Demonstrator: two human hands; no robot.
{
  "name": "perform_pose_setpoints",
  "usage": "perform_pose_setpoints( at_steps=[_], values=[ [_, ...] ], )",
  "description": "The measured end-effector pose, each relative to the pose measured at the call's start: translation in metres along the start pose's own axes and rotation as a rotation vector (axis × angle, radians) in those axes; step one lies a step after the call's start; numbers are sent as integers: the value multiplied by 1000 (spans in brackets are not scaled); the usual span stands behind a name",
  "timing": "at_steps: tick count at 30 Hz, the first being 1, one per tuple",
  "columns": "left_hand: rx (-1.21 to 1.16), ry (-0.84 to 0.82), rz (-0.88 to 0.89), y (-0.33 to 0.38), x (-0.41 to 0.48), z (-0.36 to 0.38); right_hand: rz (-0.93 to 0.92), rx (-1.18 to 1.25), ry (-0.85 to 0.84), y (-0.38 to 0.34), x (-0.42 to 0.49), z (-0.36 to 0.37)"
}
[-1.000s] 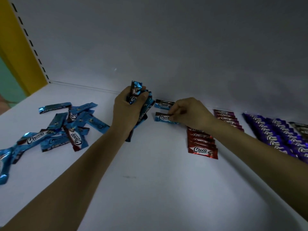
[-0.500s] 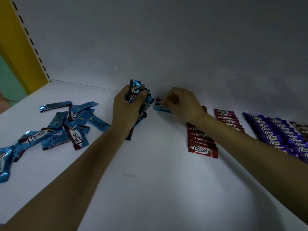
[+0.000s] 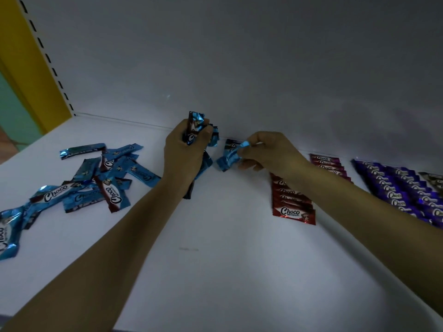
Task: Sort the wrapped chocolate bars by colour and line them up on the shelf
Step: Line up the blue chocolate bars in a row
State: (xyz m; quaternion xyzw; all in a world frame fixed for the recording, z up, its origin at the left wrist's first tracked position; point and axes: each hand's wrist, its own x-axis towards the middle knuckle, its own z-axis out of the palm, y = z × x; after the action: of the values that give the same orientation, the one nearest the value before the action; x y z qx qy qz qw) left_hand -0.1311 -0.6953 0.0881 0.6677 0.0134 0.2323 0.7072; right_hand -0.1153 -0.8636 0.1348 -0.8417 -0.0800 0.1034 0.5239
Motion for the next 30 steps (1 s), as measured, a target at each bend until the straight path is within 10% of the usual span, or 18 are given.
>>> perform_pose_setpoints(
  at_steps=[8,30],
  values=[
    [-8,-2,-16,-1,0,-1,-341,-707,-118,18,-11,-11],
    [-29,1,-4,-4,0,-3,-286,-915,138,23,35,-1]
  ],
)
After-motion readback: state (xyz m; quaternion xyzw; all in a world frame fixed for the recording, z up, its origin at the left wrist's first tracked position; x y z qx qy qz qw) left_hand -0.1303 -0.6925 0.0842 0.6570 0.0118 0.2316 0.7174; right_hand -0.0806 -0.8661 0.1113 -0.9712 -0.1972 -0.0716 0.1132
